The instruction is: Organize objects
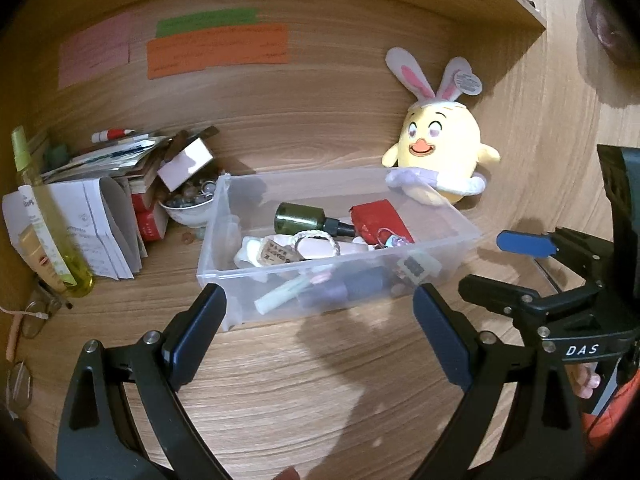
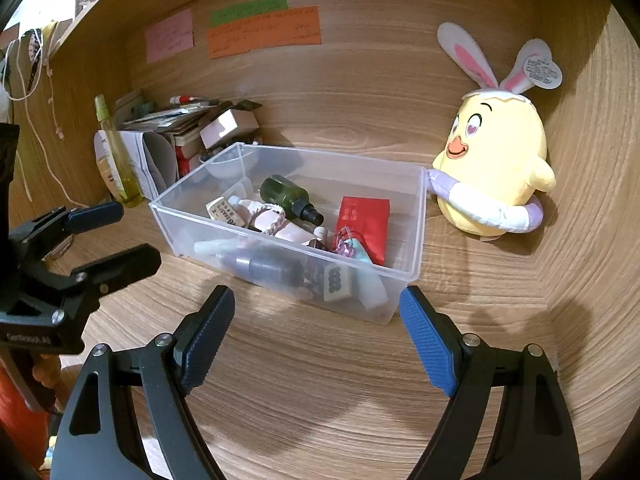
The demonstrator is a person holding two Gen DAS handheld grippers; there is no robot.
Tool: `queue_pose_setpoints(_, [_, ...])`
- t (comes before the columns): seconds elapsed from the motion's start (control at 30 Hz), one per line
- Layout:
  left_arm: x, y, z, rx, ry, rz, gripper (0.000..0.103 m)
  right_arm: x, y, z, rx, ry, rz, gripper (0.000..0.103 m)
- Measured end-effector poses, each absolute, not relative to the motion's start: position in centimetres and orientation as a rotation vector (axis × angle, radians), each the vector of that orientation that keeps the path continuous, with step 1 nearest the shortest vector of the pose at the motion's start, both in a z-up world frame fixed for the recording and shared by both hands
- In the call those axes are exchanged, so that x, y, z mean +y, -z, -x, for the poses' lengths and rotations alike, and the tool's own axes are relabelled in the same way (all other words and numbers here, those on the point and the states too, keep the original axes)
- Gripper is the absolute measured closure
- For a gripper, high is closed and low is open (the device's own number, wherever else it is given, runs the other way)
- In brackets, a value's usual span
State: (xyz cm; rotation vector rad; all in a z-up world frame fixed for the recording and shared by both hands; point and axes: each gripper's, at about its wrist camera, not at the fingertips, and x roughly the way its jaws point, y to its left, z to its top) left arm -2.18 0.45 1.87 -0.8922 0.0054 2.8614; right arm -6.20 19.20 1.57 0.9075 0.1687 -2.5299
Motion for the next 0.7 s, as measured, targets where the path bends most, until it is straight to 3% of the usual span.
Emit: queue_pose_setpoints(0.7, [0.04,-1.64,2.54,-0.073,-2.846,0.916,0.006,19.26,-1.64,6.14,0.167,2.531,-0.907,0.020])
